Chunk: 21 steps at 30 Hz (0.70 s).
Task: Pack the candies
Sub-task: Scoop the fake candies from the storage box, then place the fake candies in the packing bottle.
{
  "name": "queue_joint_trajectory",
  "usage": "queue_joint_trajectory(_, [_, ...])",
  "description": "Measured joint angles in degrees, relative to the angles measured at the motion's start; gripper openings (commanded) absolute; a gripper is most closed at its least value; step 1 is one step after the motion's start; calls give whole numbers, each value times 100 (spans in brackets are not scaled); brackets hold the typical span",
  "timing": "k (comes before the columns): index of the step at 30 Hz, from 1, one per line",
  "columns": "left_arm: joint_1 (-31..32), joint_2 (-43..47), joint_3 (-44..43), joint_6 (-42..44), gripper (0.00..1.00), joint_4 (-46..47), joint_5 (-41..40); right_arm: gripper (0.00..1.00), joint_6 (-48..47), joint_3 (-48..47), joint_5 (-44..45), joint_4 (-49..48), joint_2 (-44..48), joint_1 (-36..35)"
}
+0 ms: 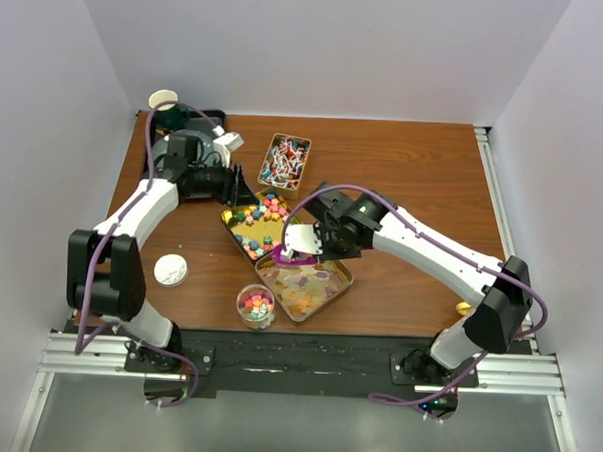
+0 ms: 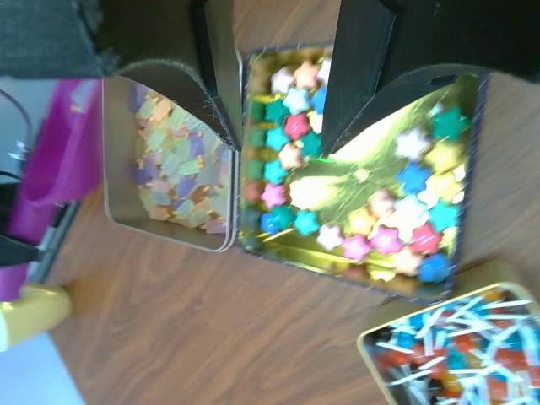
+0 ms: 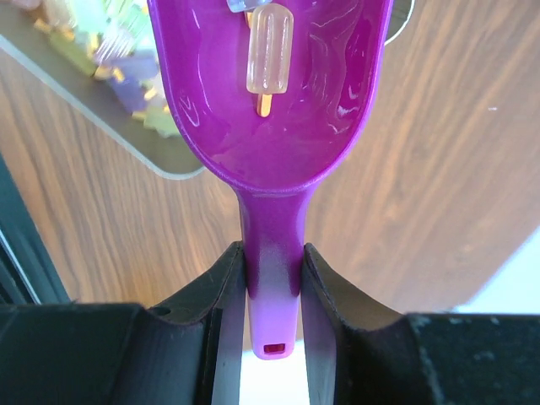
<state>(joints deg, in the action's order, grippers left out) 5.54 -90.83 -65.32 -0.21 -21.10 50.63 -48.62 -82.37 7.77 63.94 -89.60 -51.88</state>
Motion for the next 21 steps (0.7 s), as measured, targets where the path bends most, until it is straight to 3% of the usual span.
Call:
queue_joint_trajectory(10, [-361,1139,883,264,47,-83,-695,0,-153,-1266,1010,1040,-758,-1172])
queue_joint_trajectory(21, [-505,2037,1410,282,50,243,-1167,0,-505,-1867,2229,1233,-1311,-1958])
